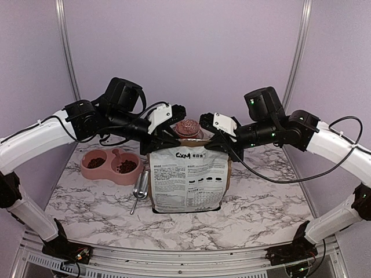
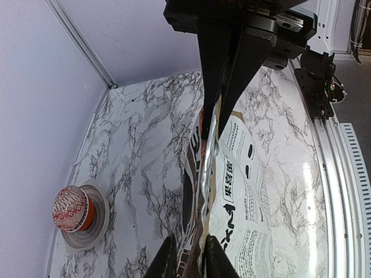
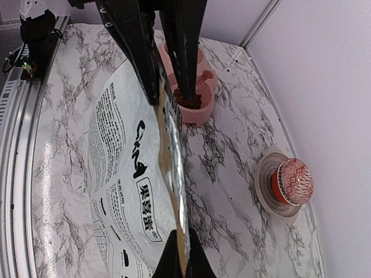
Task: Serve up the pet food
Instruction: Press the seal on the pet food bag.
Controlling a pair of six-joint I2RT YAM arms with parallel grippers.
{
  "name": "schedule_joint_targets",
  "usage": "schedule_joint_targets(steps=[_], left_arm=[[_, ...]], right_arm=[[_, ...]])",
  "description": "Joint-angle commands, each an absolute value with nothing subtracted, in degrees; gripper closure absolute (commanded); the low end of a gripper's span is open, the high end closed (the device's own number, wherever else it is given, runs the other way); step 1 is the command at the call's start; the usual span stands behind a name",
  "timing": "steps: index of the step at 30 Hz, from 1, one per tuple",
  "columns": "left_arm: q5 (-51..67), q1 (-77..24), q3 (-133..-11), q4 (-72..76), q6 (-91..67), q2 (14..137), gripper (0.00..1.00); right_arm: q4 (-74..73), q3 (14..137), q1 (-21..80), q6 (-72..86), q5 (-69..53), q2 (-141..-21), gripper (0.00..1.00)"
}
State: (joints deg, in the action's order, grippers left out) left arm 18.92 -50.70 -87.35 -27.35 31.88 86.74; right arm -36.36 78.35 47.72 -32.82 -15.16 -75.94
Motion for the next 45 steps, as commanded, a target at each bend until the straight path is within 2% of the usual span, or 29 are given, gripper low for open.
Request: schedule_joint_targets(steps=[1, 11, 12, 14, 15, 23, 30, 33, 36, 37, 38, 45], left_arm=[[14.7, -50.0, -85.2, -32.8, 33.3, 86.2, 0.81], [14.9, -50.0, -84.3, -34.8, 34.8, 85.4, 0.77], [14.9, -50.0, -84.1, -34.8, 35.1, 85.4, 0.82], [14.6, -50.0, -84.2, -34.9, 35.6, 85.5, 0.98], [14.2, -50.0, -84.4, -34.9, 35.8, 85.6, 1.00], [3.7, -50.0, -82.8, -29.3, 38.9, 83.0, 1.00], [4.6, -50.1, -78.1, -24.4, 41.7, 78.9, 1.00], [2.9, -50.1, -75.4, -23.4, 43.9, 76.9, 0.85], [1.4, -50.1, -72.3, -22.3, 45.6, 74.3, 0.82], [0.8, -50.1, -71.4, -21.7, 45.9, 73.4, 0.88], [0.2, -50.1, -70.6, -21.3, 46.3, 72.8, 0.99], [-0.3, -50.1, -68.5, -19.7, 46.6, 71.7, 1.00]], right_arm=[[-32.9, 79.5, 46.5, -32.0, -13.6, -71.1, 1.00], [-32.5, 79.1, 46.5, -32.0, -13.5, -70.6, 1.00], [-32.5, 79.1, 46.5, -32.0, -13.4, -70.5, 1.00], [-32.5, 78.9, 46.5, -32.0, -13.4, -70.4, 1.00], [-32.5, 78.9, 46.5, -32.0, -13.4, -70.4, 1.00], [-32.6, 77.6, 46.5, -31.7, -12.3, -69.3, 1.00], [-33.3, 78.1, 46.5, -31.4, -12.9, -70.5, 1.00], [-33.1, 78.4, 46.5, -31.5, -12.6, -70.7, 1.00], [-32.8, 78.7, 46.5, -31.6, -11.7, -70.8, 1.00], [-32.6, 78.7, 46.5, -31.7, -11.3, -70.8, 1.00], [-32.4, 78.7, 46.5, -31.7, -10.9, -70.7, 1.00], [-30.4, 78.2, 46.5, -31.9, -8.8, -70.0, 1.00]])
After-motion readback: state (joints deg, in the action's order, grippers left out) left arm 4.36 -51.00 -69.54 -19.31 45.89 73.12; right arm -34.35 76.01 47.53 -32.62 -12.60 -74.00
